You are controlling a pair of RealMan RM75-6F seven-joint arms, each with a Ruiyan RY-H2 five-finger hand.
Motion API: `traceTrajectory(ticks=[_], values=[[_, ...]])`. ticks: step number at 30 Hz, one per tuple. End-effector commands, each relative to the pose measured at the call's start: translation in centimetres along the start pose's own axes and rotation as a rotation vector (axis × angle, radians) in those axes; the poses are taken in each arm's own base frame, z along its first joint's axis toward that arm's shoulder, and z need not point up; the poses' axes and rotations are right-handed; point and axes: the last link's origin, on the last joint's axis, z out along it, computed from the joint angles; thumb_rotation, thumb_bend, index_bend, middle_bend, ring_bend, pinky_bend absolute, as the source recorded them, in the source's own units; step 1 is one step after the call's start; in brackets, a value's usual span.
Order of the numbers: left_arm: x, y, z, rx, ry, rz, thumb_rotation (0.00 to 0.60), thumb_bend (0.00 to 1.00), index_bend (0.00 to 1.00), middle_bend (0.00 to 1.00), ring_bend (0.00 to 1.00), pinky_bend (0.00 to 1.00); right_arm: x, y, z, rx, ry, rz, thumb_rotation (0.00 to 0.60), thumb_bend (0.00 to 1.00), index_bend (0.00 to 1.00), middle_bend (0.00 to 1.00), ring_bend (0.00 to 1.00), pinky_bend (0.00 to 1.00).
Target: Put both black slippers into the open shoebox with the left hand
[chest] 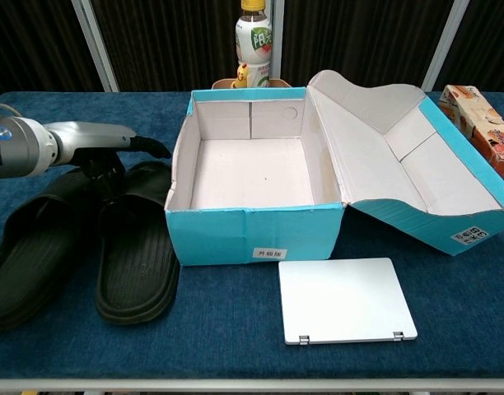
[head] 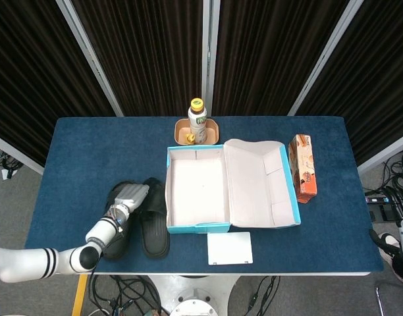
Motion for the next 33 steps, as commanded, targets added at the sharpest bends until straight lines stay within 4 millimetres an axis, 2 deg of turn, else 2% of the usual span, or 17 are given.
traceTrajectory(ticks=[1,4,6,9,17,25,29,33], values=[[-0.4,0.0,1.0,0.028,-0.014,-0.007,0.600,0.00,0.10,0.12,0.70,0.74,0.0,0.0,0.0,-0.002,0.000,0.000,0.600,0.16,0.01,0.08,0.00,0.04],[-0.4,0.0,1.5,0.047,0.016,-0.042,0.600,0.00,0.30,0.35,0.79,0.79,0.0,0.1,0.0,-0.006,-0.003,-0.001,0.600,0.16,0.01,0.08,0.00,0.04],[-0.3,-0.1,1.6,0.057,0.034,-0.058,0.600,0.00,0.41,0.43,0.82,0.82,0.0,0.1,0.1,-0.007,-0.003,-0.003,0.600,0.16,0.01,0.08,0.00,0.04],[0.0,-0.3,1.4,0.059,0.046,-0.073,0.600,0.00,0.49,0.49,0.84,0.84,0.0,0.0,0.2,-0.004,-0.001,-0.004,0.600,0.16,0.01,0.08,0.00,0.04],[2.8,-1.3,-0.7,0.066,0.170,-0.079,0.600,0.00,0.50,0.50,0.84,0.84,0.0,-0.3,0.2,0.005,0.000,-0.008,0.600,0.16,0.01,0.08,0.00,0.04],[7.9,-2.5,-3.6,0.061,0.356,-0.138,0.600,0.00,0.50,0.50,0.84,0.84,0.3,-0.4,0.1,0.008,0.008,-0.014,0.600,0.16,0.01,0.08,0.00,0.04],[11.0,-2.8,-4.3,0.012,0.466,-0.276,0.600,0.00,0.50,0.50,0.83,0.84,0.5,-0.4,0.1,0.008,0.012,-0.020,0.600,0.16,0.01,0.08,0.00,0.04],[12.3,-0.7,-3.4,-0.179,0.482,-0.495,0.600,0.00,0.50,0.49,0.78,0.83,0.7,-0.7,0.4,0.013,0.013,-0.030,0.600,0.16,0.01,0.08,0.00,0.04]])
